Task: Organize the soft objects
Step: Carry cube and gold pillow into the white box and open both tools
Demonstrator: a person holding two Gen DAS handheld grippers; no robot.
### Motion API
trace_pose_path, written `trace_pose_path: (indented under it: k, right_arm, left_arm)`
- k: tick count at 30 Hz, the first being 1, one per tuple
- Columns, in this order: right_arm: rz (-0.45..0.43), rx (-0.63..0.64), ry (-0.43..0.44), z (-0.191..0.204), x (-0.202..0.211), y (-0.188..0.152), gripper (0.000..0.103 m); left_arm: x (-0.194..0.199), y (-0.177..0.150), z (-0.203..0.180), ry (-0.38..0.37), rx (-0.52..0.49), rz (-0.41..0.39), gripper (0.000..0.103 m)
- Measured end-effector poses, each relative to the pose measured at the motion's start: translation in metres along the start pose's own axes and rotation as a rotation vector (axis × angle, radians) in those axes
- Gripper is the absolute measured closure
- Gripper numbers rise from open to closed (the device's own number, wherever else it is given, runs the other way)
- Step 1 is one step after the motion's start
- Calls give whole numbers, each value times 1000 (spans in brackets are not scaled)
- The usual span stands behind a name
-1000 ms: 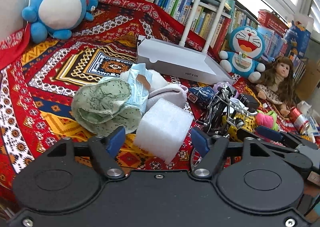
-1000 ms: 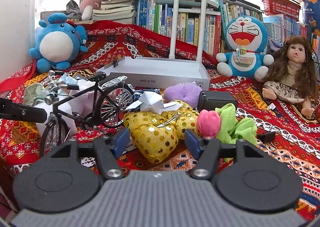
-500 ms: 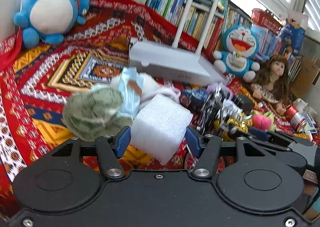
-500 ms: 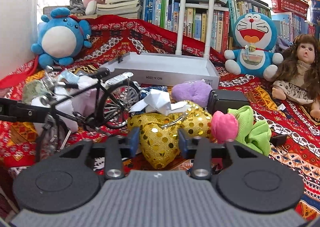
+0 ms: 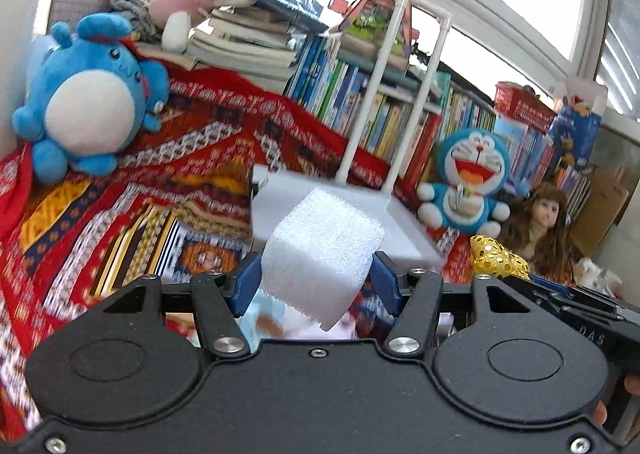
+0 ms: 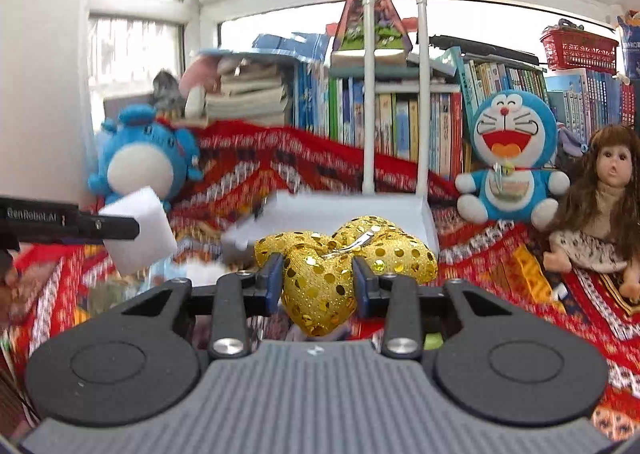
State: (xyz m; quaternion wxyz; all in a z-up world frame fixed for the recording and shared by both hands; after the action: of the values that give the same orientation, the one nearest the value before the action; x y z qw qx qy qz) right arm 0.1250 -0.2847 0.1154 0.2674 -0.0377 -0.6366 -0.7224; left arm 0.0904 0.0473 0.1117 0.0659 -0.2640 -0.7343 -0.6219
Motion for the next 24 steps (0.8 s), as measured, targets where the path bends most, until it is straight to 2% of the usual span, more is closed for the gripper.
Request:
trace_pose_path:
  k: [5,8,11,16,19,24]
  right_arm:
    - [34,-59,26,-23,-38,40,61]
    - [94,-120,48,-34,-72,55,61]
    - [127,-126,48,-39,-106,64,61]
    - [208,-162,28,-47,-157,66,60]
    - [260,-162,-25,-51,-186,57,60]
    - [324,-163,-75,-59,-219,42,60]
  left_arm:
    - [-46,35,2,-49,38,40,46]
    - [-83,50,1,-59,51,80,46]
    - [-128,62,-1,-47,55,141,45]
    - [-190,65,-4,43,2,207,45]
    - [-214,62,-4,46,-32,195,45]
    - [-243,49,-5,92,-68,231,45]
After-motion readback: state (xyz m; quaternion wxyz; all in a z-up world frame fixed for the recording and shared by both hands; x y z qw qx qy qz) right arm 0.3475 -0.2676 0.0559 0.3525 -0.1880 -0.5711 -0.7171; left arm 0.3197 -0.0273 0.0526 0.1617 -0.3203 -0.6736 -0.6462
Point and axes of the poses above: each gripper's, at about its wrist camera, not at the fingertips, and x roughly against the way its jaws point, z to its left, y to its top, the point moved 1 cm from there along -x, roughly the way its jaws point, and after that the axes turned 7 degrees about -x, right-handed, at the moved point
